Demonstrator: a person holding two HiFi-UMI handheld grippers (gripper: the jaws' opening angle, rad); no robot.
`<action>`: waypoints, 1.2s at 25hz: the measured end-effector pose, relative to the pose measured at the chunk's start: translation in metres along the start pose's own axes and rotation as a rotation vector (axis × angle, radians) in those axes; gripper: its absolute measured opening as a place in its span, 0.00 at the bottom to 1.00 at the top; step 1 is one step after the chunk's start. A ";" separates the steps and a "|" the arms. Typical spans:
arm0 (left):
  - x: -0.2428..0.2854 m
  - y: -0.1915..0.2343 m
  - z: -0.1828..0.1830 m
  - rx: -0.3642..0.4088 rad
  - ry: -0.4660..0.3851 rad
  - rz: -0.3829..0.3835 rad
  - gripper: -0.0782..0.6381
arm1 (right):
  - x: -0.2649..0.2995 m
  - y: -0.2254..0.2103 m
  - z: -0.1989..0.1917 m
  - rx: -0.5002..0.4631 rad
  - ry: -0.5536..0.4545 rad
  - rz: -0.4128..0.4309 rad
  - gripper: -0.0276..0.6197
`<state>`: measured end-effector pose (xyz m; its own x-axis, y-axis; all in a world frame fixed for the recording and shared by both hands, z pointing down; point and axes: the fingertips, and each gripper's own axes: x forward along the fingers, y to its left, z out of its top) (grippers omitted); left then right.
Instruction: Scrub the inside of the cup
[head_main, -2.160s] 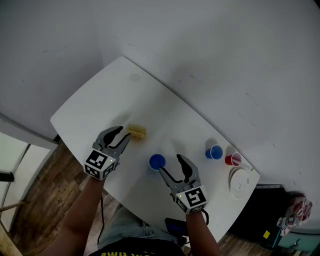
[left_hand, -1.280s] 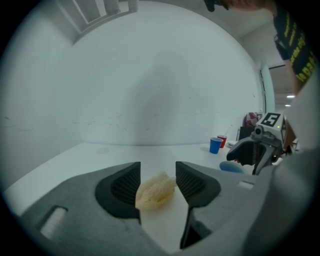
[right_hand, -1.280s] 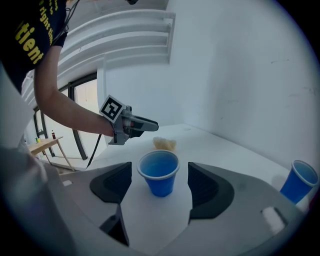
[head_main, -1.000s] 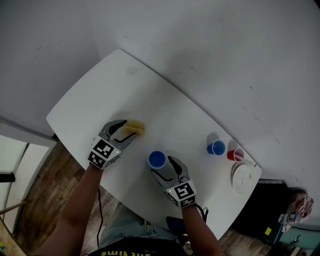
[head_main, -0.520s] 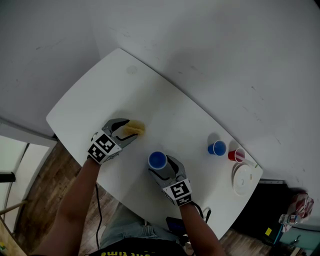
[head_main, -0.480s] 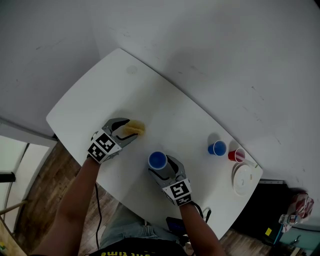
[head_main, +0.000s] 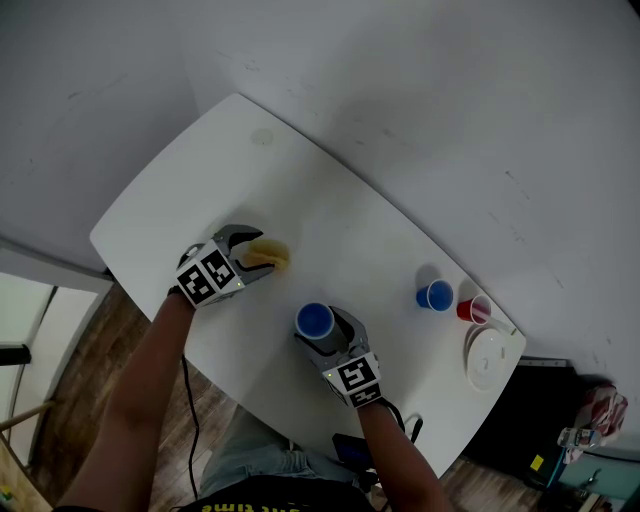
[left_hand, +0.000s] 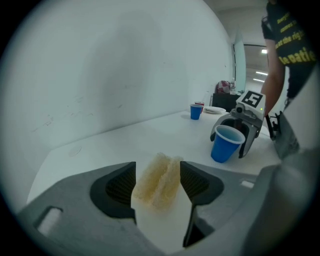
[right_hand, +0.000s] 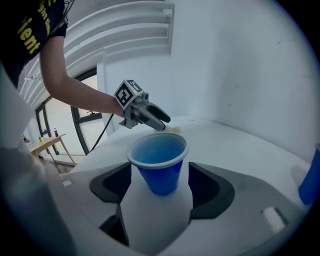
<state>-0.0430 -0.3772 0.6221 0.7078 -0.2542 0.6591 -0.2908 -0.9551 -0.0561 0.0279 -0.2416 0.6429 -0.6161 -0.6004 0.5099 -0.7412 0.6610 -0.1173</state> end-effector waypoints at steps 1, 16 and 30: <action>0.003 0.000 -0.003 0.005 0.018 -0.011 0.49 | 0.001 0.000 0.000 0.000 0.001 0.001 0.59; 0.017 -0.002 -0.017 -0.076 0.089 -0.130 0.53 | 0.001 0.000 0.000 -0.012 0.009 -0.014 0.59; 0.018 -0.010 -0.027 -0.108 0.114 -0.152 0.50 | 0.006 -0.001 -0.005 -0.042 0.047 -0.044 0.59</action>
<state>-0.0446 -0.3678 0.6545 0.6733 -0.0834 0.7347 -0.2576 -0.9578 0.1273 0.0261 -0.2434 0.6498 -0.5690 -0.6084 0.5532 -0.7550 0.6531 -0.0582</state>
